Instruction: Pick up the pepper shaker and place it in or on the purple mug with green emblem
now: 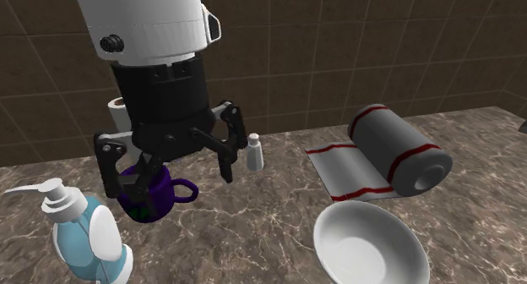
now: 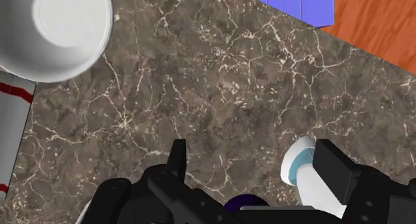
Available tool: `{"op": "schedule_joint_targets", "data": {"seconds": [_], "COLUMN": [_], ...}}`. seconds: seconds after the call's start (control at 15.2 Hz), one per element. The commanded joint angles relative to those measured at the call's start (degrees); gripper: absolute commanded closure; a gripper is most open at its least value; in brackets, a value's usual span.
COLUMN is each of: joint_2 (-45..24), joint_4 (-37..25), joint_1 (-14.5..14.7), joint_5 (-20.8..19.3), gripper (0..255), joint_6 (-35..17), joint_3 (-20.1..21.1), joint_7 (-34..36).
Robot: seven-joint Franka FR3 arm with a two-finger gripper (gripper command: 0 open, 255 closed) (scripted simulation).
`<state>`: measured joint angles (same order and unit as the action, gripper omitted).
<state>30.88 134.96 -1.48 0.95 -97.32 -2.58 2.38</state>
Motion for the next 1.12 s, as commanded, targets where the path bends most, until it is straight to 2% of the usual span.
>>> {"op": "schedule_joint_targets", "data": {"seconds": [0.0, 0.53, 1.06], "joint_2": [-2.9, -17.7, -33.6], "joint_4": [-1.0, -9.3, -21.9], "joint_1": [-0.8, -3.4, -6.0], "joint_5": [-1.3, -4.4, -4.9], "gripper": [0, 0, 0], "joint_6": [-1.8, -7.9, -11.2], "joint_3": [-1.4, -5.9, -9.4], "joint_7": [-1.8, -8.3, -14.5]}}
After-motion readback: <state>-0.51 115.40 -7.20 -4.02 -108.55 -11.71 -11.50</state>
